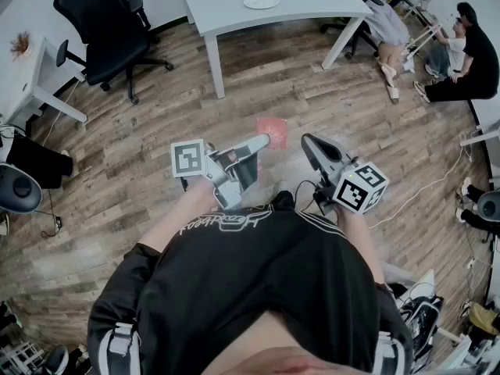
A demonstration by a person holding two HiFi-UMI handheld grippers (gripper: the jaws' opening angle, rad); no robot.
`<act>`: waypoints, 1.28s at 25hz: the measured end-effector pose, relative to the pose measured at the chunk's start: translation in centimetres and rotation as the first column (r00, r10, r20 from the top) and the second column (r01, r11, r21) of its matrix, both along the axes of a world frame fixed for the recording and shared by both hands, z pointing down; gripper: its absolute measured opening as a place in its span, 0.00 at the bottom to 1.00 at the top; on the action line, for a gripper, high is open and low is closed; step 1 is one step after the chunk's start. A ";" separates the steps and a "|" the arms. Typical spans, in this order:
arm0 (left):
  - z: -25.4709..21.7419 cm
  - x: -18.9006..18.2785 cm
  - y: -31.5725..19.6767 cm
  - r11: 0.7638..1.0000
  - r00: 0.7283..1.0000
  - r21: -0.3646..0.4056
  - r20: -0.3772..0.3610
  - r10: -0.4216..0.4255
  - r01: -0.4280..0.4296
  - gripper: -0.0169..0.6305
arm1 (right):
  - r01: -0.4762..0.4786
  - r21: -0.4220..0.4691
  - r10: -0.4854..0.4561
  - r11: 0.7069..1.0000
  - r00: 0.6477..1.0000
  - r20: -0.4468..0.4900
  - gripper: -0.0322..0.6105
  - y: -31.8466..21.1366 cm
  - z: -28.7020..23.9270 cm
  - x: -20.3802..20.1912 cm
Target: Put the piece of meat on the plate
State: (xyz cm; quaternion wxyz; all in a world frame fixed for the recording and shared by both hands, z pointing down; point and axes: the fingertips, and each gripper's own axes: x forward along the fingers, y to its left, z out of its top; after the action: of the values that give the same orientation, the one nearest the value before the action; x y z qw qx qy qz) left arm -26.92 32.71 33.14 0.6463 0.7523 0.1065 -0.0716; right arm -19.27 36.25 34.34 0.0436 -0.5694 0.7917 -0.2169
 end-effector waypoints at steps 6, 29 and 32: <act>0.2 1.4 0.9 0.999 1.000 0.032 0.015 0.006 -0.006 0.15 | -0.003 -0.003 0.003 1.000 1.000 0.003 0.07 0.4 0.3 0.9; 4.9 11.2 -1.9 0.994 0.990 -0.082 0.126 -0.059 0.070 0.15 | 0.079 -0.071 -0.069 0.994 0.990 0.127 0.07 -3.8 3.7 10.5; 5.0 13.8 -2.9 0.993 0.988 -0.086 0.139 -0.070 0.083 0.15 | 0.094 -0.071 -0.083 0.993 0.986 0.146 0.07 -5.0 3.8 13.2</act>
State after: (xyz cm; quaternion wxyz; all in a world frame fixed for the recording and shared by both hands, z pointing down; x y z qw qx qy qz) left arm -13.08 29.83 38.15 0.6825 0.7285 0.0300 -0.0499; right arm -6.11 31.29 38.12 0.0682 -0.5181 0.8020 -0.2893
